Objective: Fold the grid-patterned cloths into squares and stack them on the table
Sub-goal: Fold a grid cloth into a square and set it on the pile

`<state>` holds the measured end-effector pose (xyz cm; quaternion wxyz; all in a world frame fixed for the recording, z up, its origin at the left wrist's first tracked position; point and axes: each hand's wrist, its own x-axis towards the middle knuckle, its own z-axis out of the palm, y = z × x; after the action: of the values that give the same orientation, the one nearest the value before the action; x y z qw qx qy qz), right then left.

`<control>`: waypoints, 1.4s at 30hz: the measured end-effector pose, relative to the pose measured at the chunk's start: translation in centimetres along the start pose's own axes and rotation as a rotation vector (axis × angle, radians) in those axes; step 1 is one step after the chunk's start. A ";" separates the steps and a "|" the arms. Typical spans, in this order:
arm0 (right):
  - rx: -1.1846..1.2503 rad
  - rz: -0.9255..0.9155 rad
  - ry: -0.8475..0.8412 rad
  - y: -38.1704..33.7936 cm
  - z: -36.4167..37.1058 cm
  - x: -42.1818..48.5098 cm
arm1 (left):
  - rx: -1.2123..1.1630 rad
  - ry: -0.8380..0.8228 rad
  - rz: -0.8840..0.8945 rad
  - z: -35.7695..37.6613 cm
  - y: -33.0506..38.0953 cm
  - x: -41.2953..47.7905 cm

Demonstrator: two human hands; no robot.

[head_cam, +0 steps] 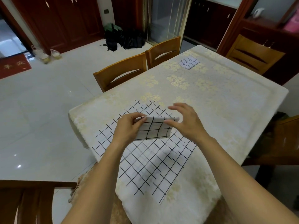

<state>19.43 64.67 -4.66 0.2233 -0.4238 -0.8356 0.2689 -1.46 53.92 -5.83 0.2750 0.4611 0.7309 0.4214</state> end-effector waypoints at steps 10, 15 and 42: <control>-0.153 -0.199 -0.133 -2.4 1.4 1.0 | 0.046 -0.022 0.198 0.1 0.6 -0.1; -0.086 -0.120 -0.145 -0.5 0.6 0.0 | -0.034 0.028 0.106 -0.8 -0.5 0.0; 0.243 0.190 0.047 -0.5 -1.1 -1.9 | -0.345 0.050 -0.052 -4.4 0.3 -2.7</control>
<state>20.81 63.16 -3.77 0.2659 -0.4772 -0.7475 0.3780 -3.62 49.96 -3.38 0.3426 0.3774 0.6660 0.5447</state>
